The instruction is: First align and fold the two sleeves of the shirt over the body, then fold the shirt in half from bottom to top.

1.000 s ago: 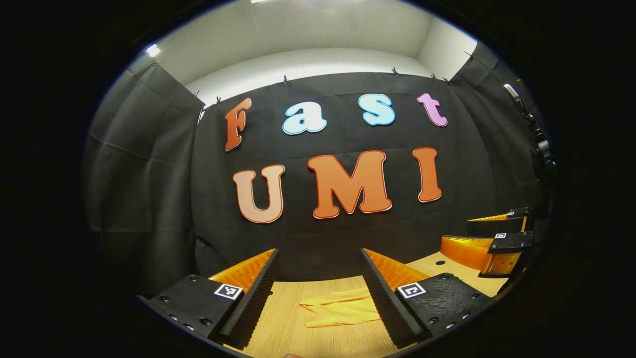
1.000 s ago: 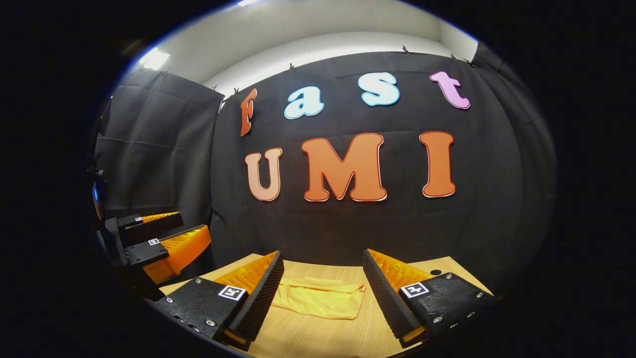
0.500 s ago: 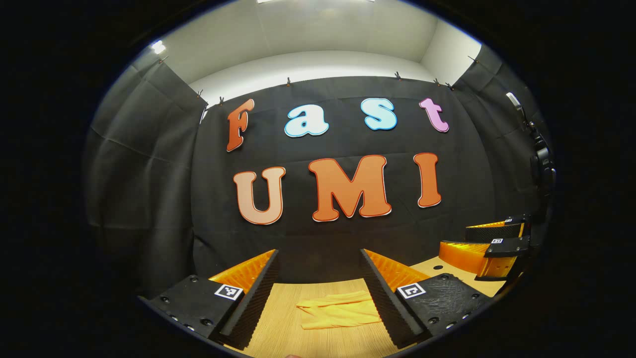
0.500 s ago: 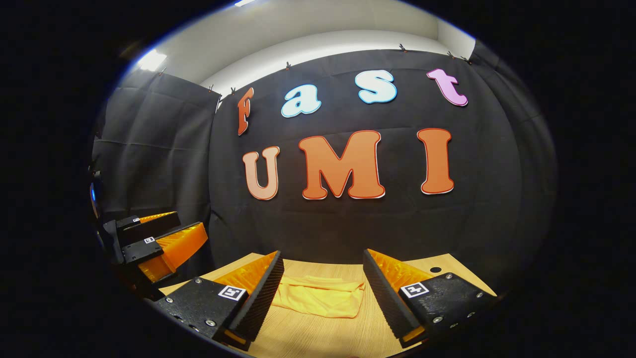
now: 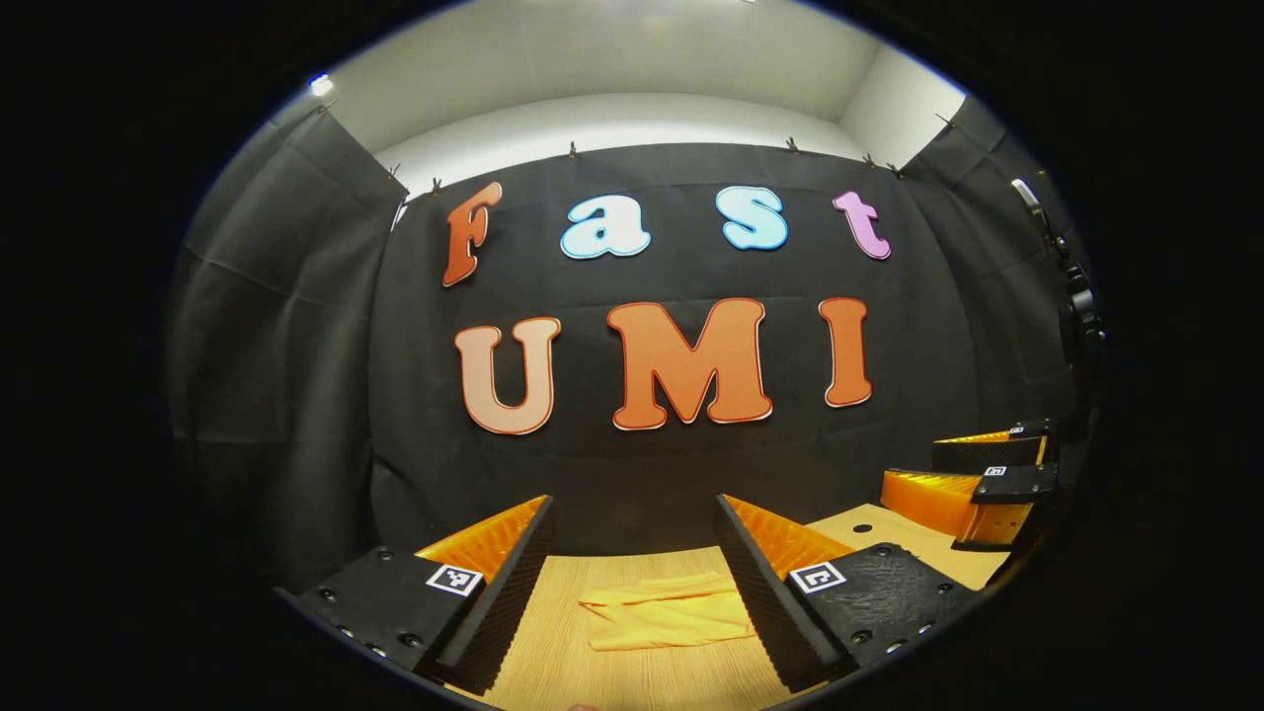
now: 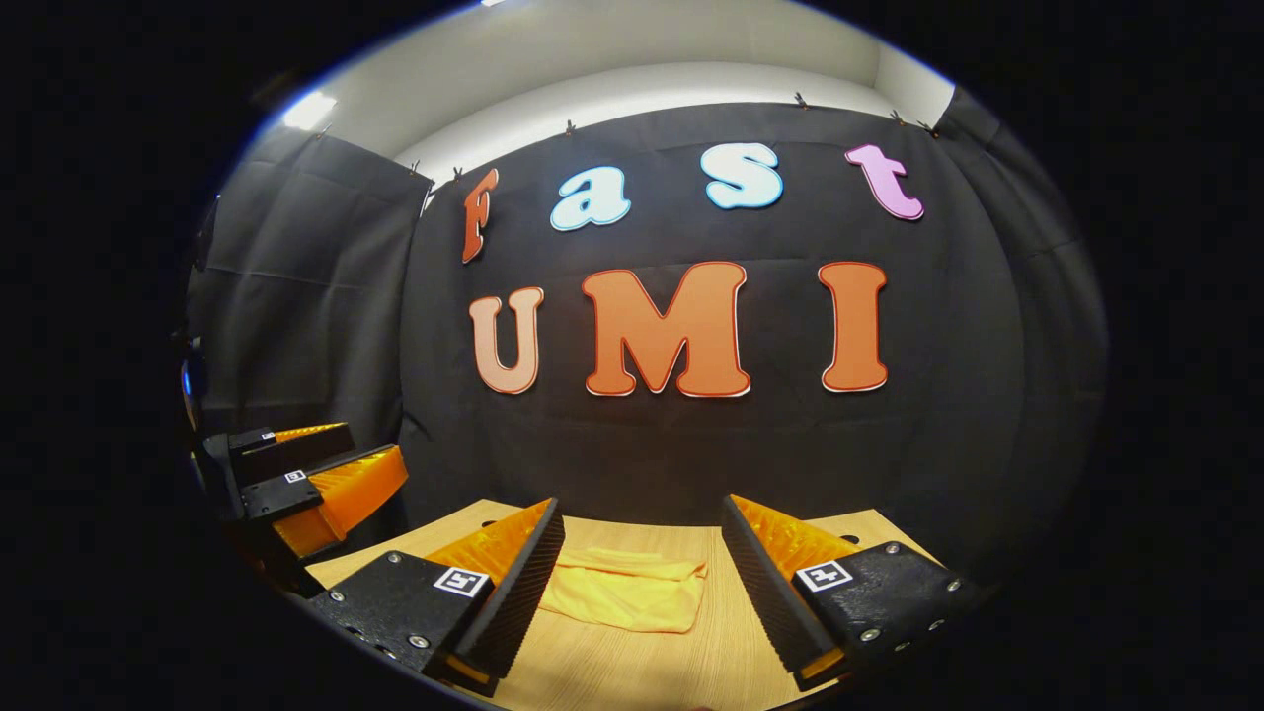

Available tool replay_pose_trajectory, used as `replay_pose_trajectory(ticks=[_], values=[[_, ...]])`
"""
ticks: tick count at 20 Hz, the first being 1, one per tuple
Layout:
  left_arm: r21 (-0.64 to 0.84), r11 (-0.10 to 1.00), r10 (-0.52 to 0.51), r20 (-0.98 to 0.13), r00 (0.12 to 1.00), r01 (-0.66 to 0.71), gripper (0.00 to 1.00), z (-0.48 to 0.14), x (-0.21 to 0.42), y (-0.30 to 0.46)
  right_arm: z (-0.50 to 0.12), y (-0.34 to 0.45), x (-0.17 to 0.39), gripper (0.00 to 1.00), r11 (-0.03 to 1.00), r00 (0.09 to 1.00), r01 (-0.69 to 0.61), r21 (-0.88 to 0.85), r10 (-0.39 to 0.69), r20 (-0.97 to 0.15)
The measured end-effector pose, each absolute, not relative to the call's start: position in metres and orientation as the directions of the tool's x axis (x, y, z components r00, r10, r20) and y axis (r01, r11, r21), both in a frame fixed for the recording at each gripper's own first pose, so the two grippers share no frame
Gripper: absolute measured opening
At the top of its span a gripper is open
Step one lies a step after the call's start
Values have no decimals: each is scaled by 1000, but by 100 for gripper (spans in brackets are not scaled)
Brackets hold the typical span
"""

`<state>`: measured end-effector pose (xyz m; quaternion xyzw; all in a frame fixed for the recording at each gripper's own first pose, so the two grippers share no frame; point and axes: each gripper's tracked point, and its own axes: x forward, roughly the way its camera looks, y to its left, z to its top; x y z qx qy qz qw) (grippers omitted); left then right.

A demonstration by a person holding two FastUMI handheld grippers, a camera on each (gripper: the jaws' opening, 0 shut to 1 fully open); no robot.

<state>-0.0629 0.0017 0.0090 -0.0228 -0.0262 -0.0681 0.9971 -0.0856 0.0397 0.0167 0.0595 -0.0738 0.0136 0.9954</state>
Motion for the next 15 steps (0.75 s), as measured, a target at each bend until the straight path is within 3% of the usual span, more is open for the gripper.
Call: replay_pose_trajectory(ticks=[15], values=[[12,989,-145,91,985,144,97,23,-55,1,21,43,-63,97,990,988,-48,134,28,149]])
